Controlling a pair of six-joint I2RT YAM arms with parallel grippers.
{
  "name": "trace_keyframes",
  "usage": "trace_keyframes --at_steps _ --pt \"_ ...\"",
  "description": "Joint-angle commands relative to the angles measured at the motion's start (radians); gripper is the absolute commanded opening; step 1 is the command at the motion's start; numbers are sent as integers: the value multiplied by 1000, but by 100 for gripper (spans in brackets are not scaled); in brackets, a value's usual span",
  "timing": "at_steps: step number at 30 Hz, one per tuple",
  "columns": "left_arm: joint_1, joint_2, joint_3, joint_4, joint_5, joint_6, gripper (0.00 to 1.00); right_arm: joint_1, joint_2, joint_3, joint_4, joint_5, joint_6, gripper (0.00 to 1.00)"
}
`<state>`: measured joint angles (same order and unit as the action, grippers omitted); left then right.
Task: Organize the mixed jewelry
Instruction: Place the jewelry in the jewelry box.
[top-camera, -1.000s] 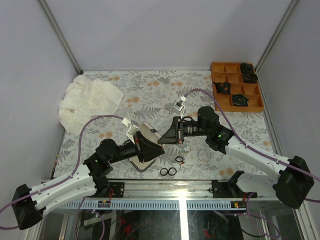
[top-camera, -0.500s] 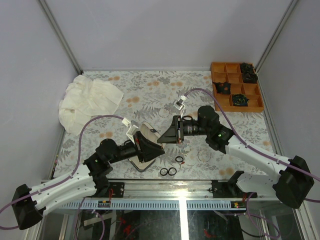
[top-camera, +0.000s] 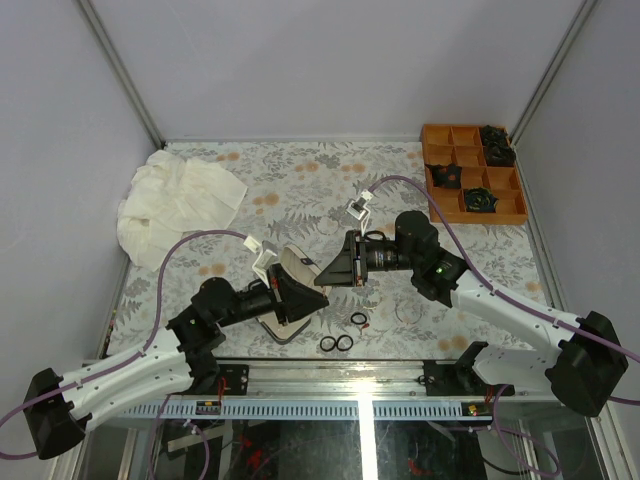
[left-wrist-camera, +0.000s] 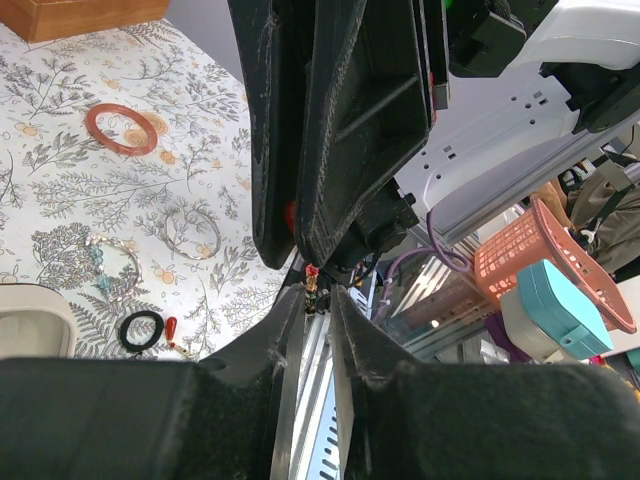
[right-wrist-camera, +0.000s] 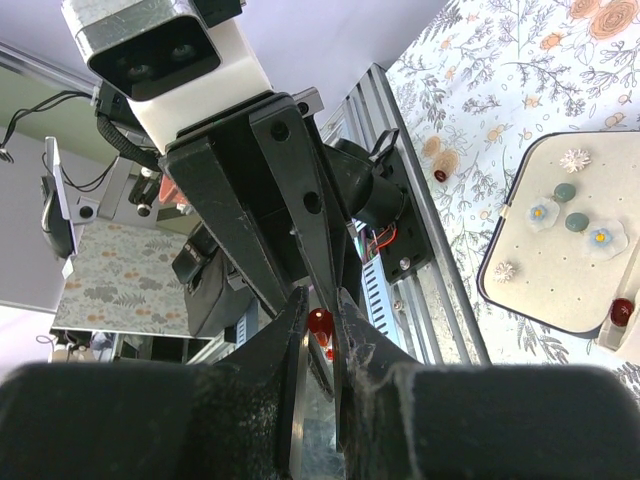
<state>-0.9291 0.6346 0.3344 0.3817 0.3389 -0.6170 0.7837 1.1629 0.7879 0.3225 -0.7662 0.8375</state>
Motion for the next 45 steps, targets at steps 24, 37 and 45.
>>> trace_keyframes --at_steps 24,37,45 --pt "-5 -29 18 -38 -28 -5 4 7 -22 54 -33 42 -41 15" --pt "-5 -51 25 -93 -47 -4 2 7 -1 43 -9 42 -35 15" --pt "-6 -74 54 -285 -175 -17 0 8 123 58 32 50 -54 15"
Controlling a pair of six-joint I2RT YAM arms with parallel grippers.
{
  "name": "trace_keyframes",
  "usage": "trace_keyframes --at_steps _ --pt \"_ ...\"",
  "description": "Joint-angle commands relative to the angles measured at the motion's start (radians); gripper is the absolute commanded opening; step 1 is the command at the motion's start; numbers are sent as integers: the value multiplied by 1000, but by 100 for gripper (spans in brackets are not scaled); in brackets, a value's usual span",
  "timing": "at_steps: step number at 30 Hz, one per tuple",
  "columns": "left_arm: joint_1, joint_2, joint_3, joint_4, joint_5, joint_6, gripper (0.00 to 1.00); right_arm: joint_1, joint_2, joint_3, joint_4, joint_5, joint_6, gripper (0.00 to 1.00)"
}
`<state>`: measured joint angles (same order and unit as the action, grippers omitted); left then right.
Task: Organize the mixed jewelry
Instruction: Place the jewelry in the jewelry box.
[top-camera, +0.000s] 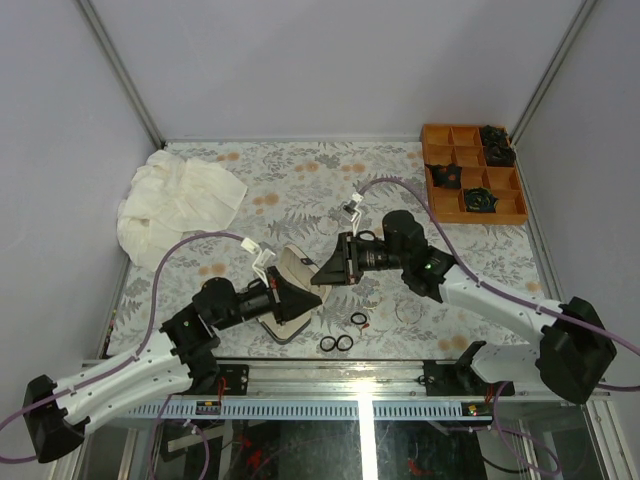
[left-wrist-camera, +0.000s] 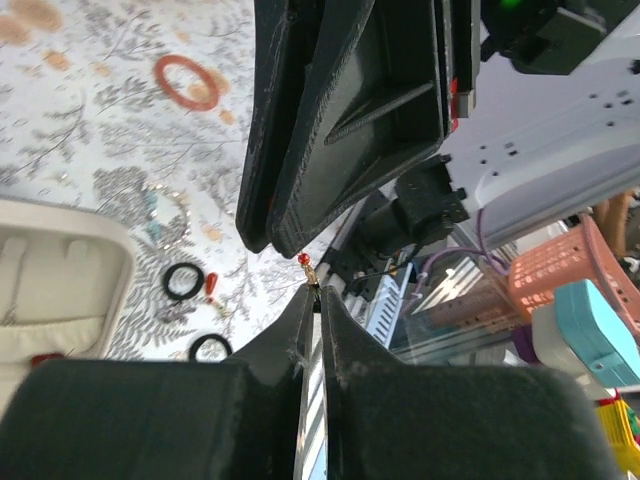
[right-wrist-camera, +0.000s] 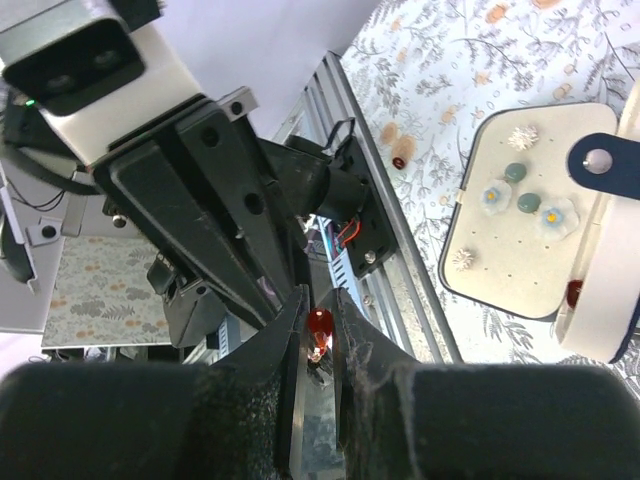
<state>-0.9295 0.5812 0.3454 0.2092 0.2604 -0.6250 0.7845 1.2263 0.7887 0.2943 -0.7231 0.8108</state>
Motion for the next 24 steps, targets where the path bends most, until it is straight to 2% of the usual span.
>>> trace_keyframes --at_steps 1,12,24 --pt "-6 -26 44 -134 -113 -13 0 7 93 65 62 11 -31 15" --pt "-5 -66 96 -429 -329 -97 0 38 354 158 186 15 -10 16" --pt "-5 -105 186 -710 -533 -216 0 82 591 352 151 25 -42 18"
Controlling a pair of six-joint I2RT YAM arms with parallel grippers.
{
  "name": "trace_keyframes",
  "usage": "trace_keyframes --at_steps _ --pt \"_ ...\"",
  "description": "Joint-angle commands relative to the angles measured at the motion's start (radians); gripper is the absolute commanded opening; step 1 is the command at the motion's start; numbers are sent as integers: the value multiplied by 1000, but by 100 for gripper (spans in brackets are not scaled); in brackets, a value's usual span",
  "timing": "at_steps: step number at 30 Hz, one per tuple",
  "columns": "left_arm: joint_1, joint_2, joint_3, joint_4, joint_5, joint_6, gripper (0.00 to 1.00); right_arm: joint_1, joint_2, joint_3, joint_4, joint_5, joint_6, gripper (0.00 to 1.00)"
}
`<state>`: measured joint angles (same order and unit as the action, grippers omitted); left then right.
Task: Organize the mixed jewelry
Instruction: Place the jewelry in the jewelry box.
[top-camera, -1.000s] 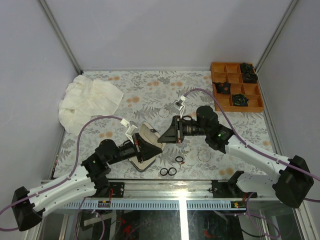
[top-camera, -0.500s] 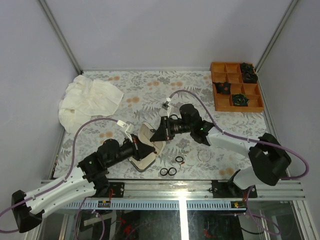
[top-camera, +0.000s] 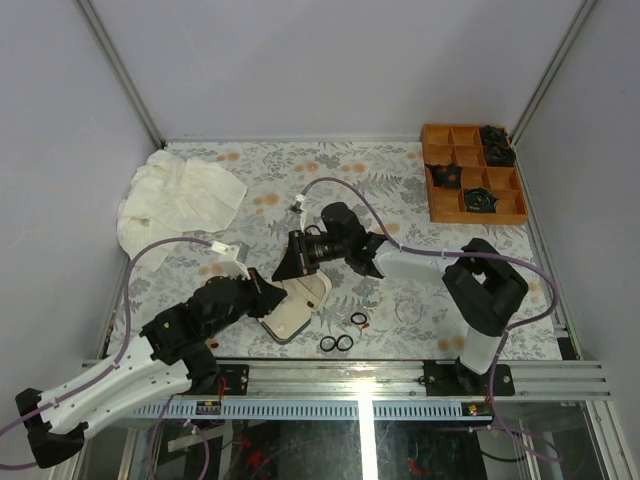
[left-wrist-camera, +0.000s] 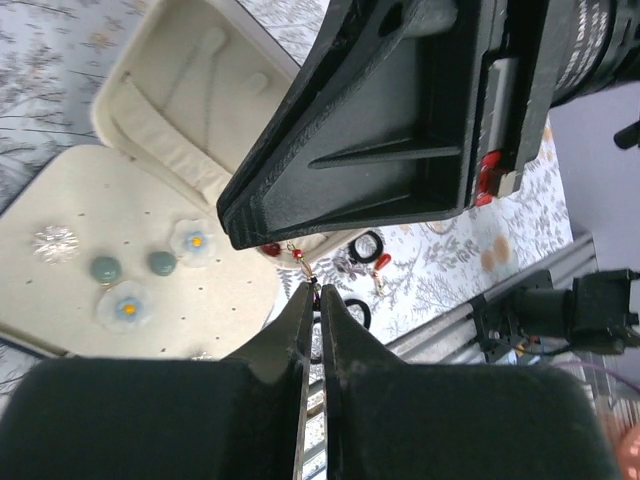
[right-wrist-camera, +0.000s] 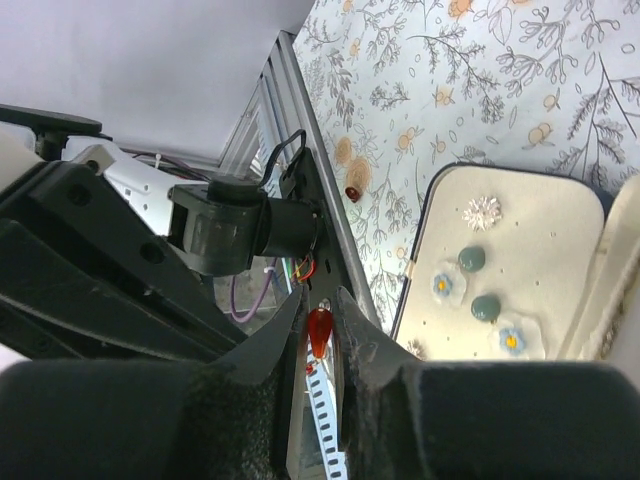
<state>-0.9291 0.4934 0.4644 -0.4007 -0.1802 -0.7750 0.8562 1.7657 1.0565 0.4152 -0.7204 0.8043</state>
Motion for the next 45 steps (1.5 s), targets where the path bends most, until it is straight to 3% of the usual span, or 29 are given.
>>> trace_keyframes --at_steps 1,13,25,33,45 --pt "-5 -14 73 -118 -107 -73 0 13 69 96 30 22 -37 19" --pt "27 94 120 -220 -164 -109 0 22 246 264 -22 15 -92 22" --pt "280 211 83 -106 83 -24 0 24 301 359 -115 42 -159 28" --pt "335 262 67 -66 126 -12 0 23 249 347 -171 78 -204 52" --pt "358 269 89 -102 115 -11 0 22 35 299 -269 194 -268 68"
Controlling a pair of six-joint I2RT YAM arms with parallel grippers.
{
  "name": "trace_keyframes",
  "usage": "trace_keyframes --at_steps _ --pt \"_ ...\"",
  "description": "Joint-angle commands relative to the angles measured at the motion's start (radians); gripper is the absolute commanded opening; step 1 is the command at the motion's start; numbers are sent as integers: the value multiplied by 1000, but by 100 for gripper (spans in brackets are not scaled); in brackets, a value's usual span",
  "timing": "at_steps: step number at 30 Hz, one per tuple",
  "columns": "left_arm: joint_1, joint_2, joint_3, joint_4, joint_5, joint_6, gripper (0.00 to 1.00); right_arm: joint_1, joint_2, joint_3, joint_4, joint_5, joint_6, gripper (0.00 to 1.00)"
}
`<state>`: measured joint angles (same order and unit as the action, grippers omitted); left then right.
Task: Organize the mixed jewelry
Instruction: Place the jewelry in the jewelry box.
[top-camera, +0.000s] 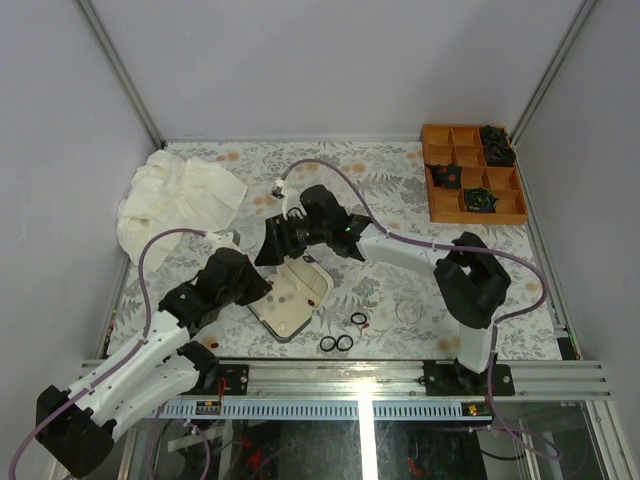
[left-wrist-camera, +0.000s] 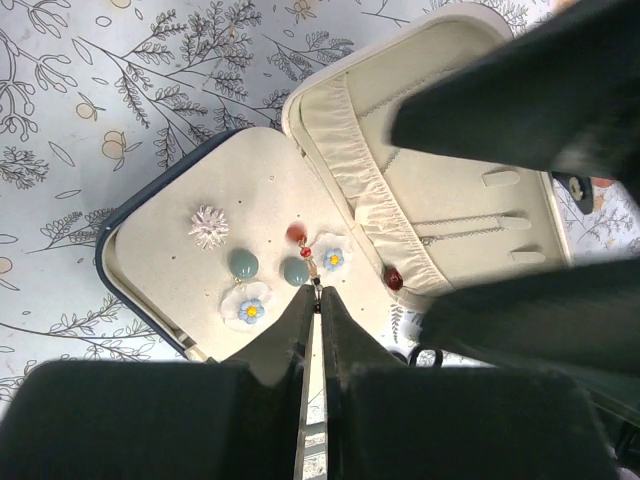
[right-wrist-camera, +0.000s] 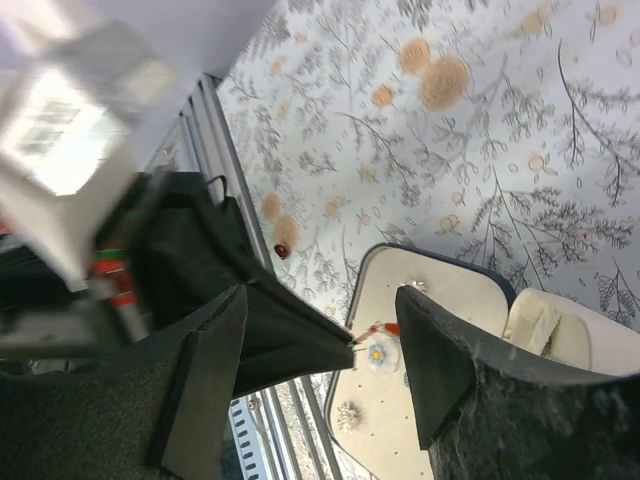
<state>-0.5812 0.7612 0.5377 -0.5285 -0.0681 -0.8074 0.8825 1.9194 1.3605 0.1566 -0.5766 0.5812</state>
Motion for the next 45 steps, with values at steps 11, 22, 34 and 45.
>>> trace_keyframes --at_steps 11,22,34,45 --pt "43 90 37 21 -38 32 0 -57 -495 -187 -247 242 -140 76" --pt "93 210 23 132 -10 54 0 -201 -715 -346 -399 215 -232 79" --pt "93 345 97 129 4 82 0 -225 -727 -369 -386 176 -243 80" --pt "94 394 126 114 7 98 0 -234 -731 -380 -378 160 -239 80"
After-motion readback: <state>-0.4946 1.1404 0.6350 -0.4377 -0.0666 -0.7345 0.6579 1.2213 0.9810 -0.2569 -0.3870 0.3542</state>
